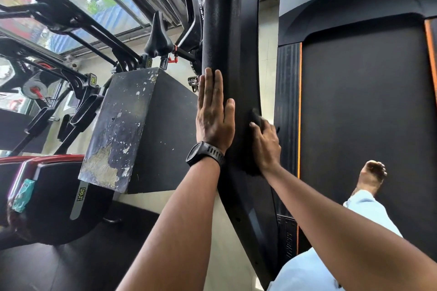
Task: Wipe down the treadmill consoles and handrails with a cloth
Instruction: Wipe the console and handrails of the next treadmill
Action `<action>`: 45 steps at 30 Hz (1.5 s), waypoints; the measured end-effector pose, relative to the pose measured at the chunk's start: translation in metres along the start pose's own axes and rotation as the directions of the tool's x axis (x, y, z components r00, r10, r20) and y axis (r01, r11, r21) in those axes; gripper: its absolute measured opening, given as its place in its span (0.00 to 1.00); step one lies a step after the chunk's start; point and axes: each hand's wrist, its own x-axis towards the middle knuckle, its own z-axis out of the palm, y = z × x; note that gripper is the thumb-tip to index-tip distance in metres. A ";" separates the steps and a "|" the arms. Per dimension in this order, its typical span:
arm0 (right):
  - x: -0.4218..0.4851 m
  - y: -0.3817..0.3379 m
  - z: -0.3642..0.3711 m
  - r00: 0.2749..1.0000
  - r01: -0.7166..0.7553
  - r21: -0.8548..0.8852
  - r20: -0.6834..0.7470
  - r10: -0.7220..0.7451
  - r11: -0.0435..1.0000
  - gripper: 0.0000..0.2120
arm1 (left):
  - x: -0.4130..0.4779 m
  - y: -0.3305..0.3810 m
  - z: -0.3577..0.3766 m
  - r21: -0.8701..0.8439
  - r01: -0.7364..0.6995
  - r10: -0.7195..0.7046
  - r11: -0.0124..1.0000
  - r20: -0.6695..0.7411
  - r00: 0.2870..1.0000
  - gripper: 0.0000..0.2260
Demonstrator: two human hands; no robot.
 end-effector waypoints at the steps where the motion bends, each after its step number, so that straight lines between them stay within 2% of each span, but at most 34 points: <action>1: -0.001 -0.005 -0.001 0.998 0.057 0.036 0.000 -0.057 0.998 0.21 | 0.000 0.000 0.000 0.001 0.001 -0.001 1.000 0.009 1.000 0.28; 3: -0.004 -0.005 0.002 0.998 0.062 0.040 -0.005 -0.062 0.997 0.22 | 0.000 -0.001 0.000 0.002 0.004 -0.004 1.000 0.020 1.000 0.28; 6: -0.019 0.004 0.005 0.994 -0.113 -0.014 -0.001 0.113 0.993 0.23 | -0.001 0.000 0.000 -0.007 0.008 -0.008 1.000 0.030 1.000 0.28; 8: -0.029 0.000 0.005 0.999 -0.031 0.070 -0.032 0.033 0.997 0.21 | 0.000 -0.002 0.000 -0.012 -0.001 0.002 1.000 0.028 1.000 0.28; 11: -0.036 -0.016 0.008 0.972 0.216 0.098 -0.119 -0.204 0.971 0.19 | -0.001 -0.004 0.000 -0.010 -0.011 0.012 1.000 0.023 1.000 0.28; 13: -0.030 -0.019 0.011 0.973 0.202 0.065 -0.124 -0.193 0.977 0.19 | -0.001 -0.004 0.001 -0.007 -0.009 0.009 1.000 0.023 1.000 0.28; 16: -0.022 -0.020 0.010 0.993 0.034 0.039 -0.110 -0.029 0.999 0.19 | -0.002 -0.002 0.001 -0.003 -0.016 0.016 1.000 0.023 1.000 0.28; 17: -0.020 -0.023 0.010 0.992 0.049 0.041 -0.119 -0.043 0.998 0.19 | -0.002 -0.003 0.001 -0.002 -0.014 0.015 1.000 0.021 1.000 0.28; 22: 0.007 -0.039 0.006 0.943 0.314 0.026 -0.124 -0.309 0.949 0.21 | -0.002 -0.002 0.001 -0.005 -0.007 0.007 1.000 0.017 1.000 0.28; 23: 0.019 -0.040 0.005 0.947 0.306 0.006 -0.107 -0.304 0.952 0.20 | -0.003 -0.003 0.002 -0.004 -0.008 0.009 1.000 0.013 1.000 0.28; 26: 0.039 -0.039 0.004 0.990 0.119 -0.014 -0.078 -0.120 0.993 0.21 | -0.003 -0.005 0.003 0.003 -0.010 0.010 1.000 0.002 1.000 0.28; 27: 0.037 -0.040 0.005 0.990 0.105 -0.014 -0.092 -0.106 0.994 0.21 | -0.003 -0.006 0.004 0.003 -0.014 0.014 1.000 -0.003 1.000 0.28; 31: 0.020 -0.049 0.011 0.909 0.368 -0.001 -0.207 -0.361 0.930 0.22 | -0.002 -0.006 0.003 -0.010 -0.019 0.019 1.000 -0.013 1.000 0.28; 35: 0.042 -0.060 0.009 0.885 0.425 -0.024 -0.197 -0.421 0.905 0.22 | -0.002 -0.007 0.003 0.000 -0.033 0.033 0.999 -0.017 0.999 0.27; 37: 0.062 -0.066 0.006 0.928 0.338 -0.035 -0.157 -0.339 0.940 0.21 | -0.001 -0.006 0.003 0.010 -0.033 0.034 0.999 -0.025 0.999 0.27; 39: 0.079 -0.063 0.002 0.983 0.161 -0.017 -0.086 -0.161 0.987 0.22 | -0.002 -0.006 0.003 0.026 -0.039 0.039 0.999 -0.016 0.999 0.27; 42: 0.078 -0.047 -0.001 0.999 -0.050 0.010 0.000 0.050 0.999 0.26 | -0.001 -0.006 0.004 0.091 -0.068 0.068 0.994 -0.003 0.998 0.27; 45: 0.054 -0.040 -0.002 0.997 -0.072 0.047 0.037 0.070 0.996 0.26 | -0.002 -0.007 0.004 0.126 -0.060 0.057 0.990 0.027 0.998 0.29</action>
